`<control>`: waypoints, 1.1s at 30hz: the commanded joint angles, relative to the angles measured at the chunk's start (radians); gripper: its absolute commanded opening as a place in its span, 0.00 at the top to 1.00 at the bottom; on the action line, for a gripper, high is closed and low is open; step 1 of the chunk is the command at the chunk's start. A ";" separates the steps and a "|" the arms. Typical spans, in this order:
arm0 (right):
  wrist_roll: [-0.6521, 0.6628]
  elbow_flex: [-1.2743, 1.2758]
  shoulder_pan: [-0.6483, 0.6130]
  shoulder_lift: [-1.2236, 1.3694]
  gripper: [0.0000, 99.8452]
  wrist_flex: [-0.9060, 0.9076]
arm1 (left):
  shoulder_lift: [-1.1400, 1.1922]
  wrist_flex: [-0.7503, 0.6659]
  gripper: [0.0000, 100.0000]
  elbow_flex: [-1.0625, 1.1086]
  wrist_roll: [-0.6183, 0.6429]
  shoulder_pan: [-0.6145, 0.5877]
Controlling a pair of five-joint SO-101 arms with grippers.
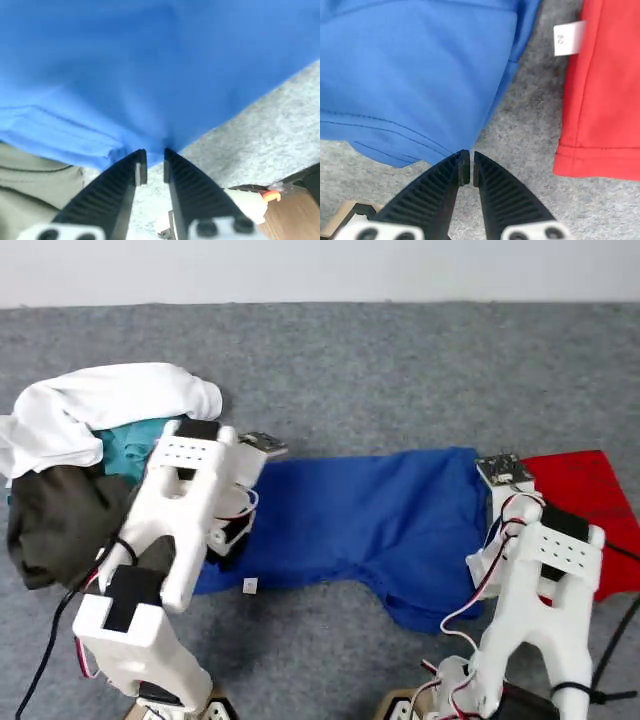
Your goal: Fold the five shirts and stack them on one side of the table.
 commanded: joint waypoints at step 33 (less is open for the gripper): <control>0.038 0.095 0.013 0.035 0.89 -0.007 | -0.005 0.003 0.93 0.002 0.003 0.025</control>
